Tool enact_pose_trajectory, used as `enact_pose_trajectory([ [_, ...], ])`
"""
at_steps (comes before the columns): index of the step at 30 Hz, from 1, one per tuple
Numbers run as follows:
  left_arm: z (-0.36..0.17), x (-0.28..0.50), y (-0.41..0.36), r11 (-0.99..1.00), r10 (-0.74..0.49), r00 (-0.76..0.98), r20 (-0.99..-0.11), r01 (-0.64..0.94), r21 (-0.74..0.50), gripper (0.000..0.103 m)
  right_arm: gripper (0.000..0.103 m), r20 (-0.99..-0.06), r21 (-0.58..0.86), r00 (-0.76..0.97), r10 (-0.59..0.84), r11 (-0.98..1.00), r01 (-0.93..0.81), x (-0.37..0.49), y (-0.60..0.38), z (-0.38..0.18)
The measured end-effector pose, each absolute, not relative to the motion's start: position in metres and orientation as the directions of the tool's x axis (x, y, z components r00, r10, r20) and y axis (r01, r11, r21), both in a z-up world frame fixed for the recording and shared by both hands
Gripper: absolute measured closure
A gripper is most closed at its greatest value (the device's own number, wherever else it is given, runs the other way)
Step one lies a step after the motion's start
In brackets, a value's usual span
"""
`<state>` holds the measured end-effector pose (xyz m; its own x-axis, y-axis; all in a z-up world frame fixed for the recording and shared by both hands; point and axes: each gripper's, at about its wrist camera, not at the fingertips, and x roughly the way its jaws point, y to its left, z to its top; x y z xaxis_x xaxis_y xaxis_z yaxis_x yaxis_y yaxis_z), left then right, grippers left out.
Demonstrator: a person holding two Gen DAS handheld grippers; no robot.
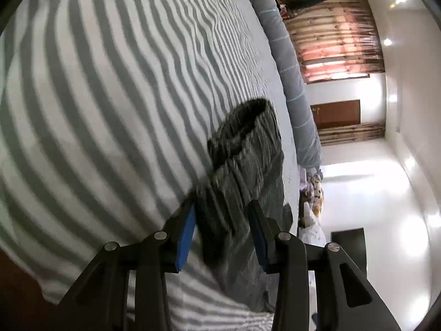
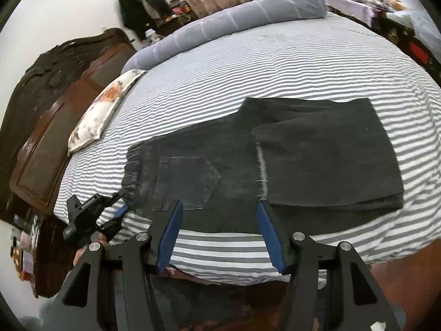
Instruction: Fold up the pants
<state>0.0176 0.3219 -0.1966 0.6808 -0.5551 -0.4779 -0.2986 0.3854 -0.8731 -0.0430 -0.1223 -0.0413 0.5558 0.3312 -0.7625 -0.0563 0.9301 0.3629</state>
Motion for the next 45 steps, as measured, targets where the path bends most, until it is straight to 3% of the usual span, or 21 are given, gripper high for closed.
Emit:
enact_pose_trajectory([
  [15,-0.185,0.061,0.308,0.488,-0.47,0.699,-0.539,-0.303,-0.819,0.063,0.048,-0.773,0.476,0.462,0.434,0.879,-0.029,-0.019,-0.128,-0.108],
  [25,-0.185,0.089,0.306,0.534,-0.41,0.725,-0.554,-0.302,-0.79,0.06,0.048,-0.768,0.495,0.457,0.448,0.869,-0.02,0.005,-0.13,-0.119],
  [26,-0.182,0.092,0.303,0.556,-0.402,0.723,-0.562,-0.294,-0.777,0.061,0.048,-0.769,0.495,0.459,0.446,0.869,-0.016,0.007,-0.131,-0.12],
  [28,-0.179,0.096,0.298,0.592,-0.393,0.709,-0.585,-0.292,-0.751,0.079,0.048,-0.762,0.507,0.463,0.452,0.862,-0.007,0.008,-0.136,-0.12],
  [31,-0.171,0.095,0.296,0.598,-0.387,0.703,-0.597,-0.302,-0.743,0.084,0.048,-0.757,0.509,0.475,0.448,0.861,-0.001,0.009,-0.142,-0.119],
  [39,-0.094,0.086,0.255,0.69,-0.356,0.72,-0.596,-0.228,-0.687,0.085,0.048,-0.718,0.544,0.527,0.455,0.839,0.016,0.006,-0.171,-0.106],
  [45,-0.011,0.084,0.167,0.764,-0.473,0.703,-0.531,0.028,-0.644,0.085,0.048,-0.671,0.584,0.594,0.443,0.81,0.057,-0.008,-0.215,-0.096],
])
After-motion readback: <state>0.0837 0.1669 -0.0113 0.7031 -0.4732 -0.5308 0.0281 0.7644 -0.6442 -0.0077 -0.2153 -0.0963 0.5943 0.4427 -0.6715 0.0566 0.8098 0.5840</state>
